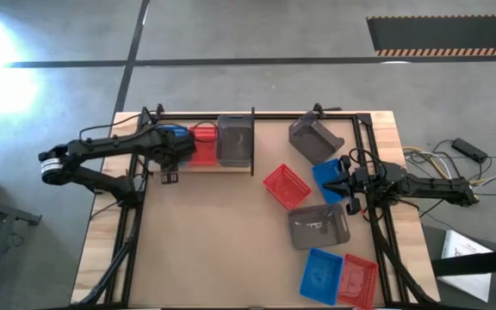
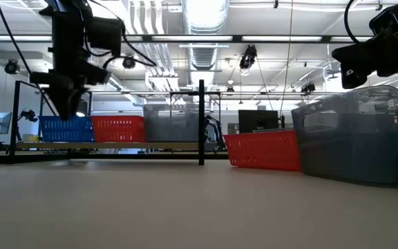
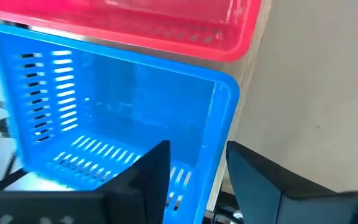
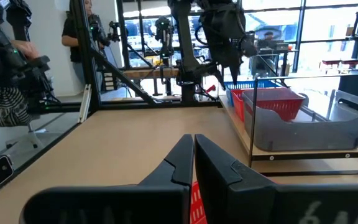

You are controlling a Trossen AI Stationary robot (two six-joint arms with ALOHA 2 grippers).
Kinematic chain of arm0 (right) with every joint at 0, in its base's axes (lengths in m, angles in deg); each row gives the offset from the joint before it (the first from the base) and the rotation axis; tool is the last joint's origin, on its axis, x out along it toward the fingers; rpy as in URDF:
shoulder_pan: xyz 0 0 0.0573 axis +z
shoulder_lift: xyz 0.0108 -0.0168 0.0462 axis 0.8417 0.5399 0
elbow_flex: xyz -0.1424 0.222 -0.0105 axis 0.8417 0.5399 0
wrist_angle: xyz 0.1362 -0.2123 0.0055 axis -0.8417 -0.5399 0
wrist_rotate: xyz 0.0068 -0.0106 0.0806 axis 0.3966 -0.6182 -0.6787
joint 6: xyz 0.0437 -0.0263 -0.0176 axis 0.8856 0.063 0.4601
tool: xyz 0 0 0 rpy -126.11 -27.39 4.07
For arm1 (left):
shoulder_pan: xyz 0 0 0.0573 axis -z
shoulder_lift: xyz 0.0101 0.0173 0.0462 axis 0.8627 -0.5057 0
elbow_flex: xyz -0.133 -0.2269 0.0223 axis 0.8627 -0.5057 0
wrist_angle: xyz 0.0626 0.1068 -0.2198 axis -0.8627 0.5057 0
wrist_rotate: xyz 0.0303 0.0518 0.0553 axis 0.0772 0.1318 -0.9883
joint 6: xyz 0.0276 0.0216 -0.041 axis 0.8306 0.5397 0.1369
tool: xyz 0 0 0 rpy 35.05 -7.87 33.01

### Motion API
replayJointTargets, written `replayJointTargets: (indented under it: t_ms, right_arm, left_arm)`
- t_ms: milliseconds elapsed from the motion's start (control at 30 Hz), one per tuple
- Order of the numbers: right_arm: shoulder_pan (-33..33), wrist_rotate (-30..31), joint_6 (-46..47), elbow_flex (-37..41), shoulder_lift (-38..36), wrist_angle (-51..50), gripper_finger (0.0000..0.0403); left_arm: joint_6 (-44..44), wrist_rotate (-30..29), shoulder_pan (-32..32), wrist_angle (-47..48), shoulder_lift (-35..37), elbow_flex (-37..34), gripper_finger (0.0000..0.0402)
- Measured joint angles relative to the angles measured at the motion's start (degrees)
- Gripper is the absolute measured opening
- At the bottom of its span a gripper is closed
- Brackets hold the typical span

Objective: Stack baskets on shelf by color
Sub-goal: Stack the bottom black bin on the black bin on the shelf

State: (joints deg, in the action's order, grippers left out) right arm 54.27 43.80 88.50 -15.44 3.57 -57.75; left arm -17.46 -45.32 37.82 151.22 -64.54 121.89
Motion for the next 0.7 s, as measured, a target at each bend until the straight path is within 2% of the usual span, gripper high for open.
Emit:
replayJointTargets:
  t_ms: [133, 300, 400, 533, 700]
  right_arm:
    - [0.02, -0.01, 0.00, 0.02, 0.00, 0.00, 0.0009]
    - [0.02, -0.01, 0.00, 0.02, 0.00, 0.00, 0.0009]
    - [0.02, 0.00, 0.01, 0.00, 0.00, 0.00, 0.0009]
    - [0.01, 0.01, 0.01, 0.02, 0.00, 0.00, 0.0009]
    - [0.02, 0.00, 0.01, 0.02, 0.00, 0.00, 0.0009]
  left_arm:
    - [-0.56, 0.09, 0.00, 4.16, 1.55, 4.70, 0.0158]
    - [-6.95, 0.37, 0.13, 9.79, 3.20, 11.79, 0.0170]
    - [-11.89, 3.88, 1.23, 8.24, 4.39, 14.27, 0.0171]
    - [-14.81, 9.73, 7.02, -1.01, 6.29, 13.44, 0.0171]
    - [-11.74, 9.46, 21.57, -20.49, 5.87, 9.42, 0.0171]
